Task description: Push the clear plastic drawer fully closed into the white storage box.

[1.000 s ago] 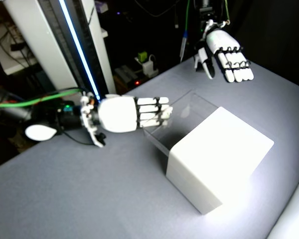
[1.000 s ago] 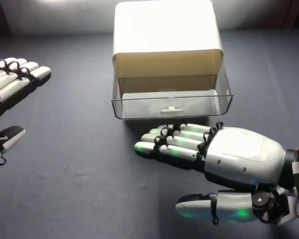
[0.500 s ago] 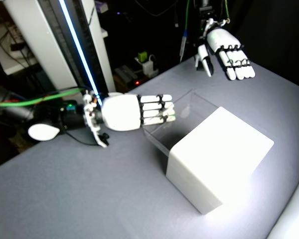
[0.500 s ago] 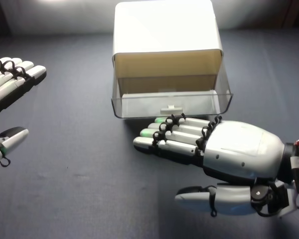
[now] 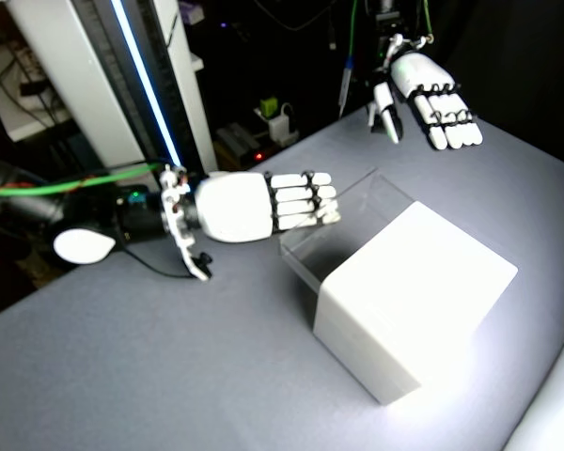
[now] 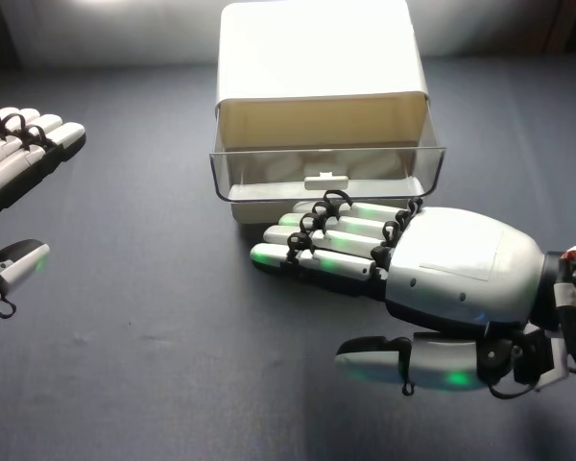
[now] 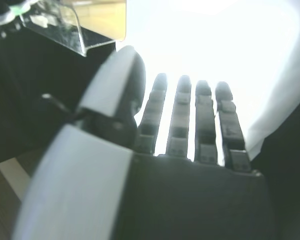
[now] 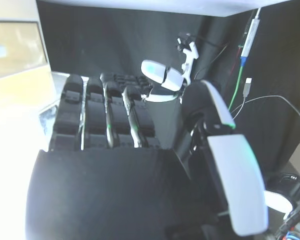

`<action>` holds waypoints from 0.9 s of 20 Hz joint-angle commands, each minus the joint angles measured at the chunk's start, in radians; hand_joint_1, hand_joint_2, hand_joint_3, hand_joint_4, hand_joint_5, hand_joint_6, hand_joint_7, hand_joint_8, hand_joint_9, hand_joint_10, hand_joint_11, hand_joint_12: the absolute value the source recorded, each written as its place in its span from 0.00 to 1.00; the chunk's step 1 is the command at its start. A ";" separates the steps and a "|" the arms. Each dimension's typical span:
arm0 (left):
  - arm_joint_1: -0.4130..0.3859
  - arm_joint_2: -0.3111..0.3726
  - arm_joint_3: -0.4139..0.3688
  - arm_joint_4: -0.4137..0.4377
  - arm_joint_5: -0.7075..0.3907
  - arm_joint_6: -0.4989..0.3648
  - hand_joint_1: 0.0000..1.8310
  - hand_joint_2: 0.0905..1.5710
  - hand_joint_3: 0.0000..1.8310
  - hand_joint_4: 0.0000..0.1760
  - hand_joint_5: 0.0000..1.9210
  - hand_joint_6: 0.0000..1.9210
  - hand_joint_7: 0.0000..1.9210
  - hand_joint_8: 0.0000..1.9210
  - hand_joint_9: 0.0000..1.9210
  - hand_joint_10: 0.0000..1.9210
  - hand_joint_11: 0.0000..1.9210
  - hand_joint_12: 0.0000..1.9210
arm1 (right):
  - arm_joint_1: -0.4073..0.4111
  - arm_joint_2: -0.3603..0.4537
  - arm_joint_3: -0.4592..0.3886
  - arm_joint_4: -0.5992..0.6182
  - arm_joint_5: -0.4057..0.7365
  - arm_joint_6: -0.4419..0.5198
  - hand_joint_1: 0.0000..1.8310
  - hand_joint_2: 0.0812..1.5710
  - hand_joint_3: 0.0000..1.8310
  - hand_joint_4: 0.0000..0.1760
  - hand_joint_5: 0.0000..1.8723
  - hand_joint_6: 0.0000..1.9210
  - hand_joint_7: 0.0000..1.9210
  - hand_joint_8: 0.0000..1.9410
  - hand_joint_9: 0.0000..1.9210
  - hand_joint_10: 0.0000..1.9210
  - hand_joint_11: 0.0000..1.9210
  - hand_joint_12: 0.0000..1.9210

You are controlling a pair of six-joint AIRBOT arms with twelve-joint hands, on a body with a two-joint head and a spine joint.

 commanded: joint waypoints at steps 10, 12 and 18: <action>-0.002 0.005 0.001 -0.011 -0.124 0.001 0.36 0.99 0.00 0.13 0.00 0.00 0.00 0.00 0.00 0.00 0.00 0.00 | 0.044 -0.006 0.038 0.134 0.091 -0.096 0.15 0.91 0.01 0.00 0.00 0.00 0.00 0.00 0.00 0.00 0.00 0.00; -0.002 0.005 0.002 -0.011 -0.125 0.001 0.38 0.99 0.00 0.15 0.00 0.00 0.00 0.00 0.00 0.00 0.00 0.00 | 0.049 -0.008 0.048 0.158 0.081 -0.111 0.17 0.91 0.00 0.09 0.00 0.00 0.00 0.00 0.00 0.00 0.00 0.00; -0.002 0.004 0.002 -0.011 -0.126 0.001 0.38 0.98 0.00 0.06 0.00 0.00 0.00 0.00 0.00 0.00 0.00 0.00 | 0.051 -0.019 0.073 0.223 0.065 -0.136 0.15 0.91 0.01 0.00 0.00 0.00 0.00 0.00 0.00 0.00 0.00 0.00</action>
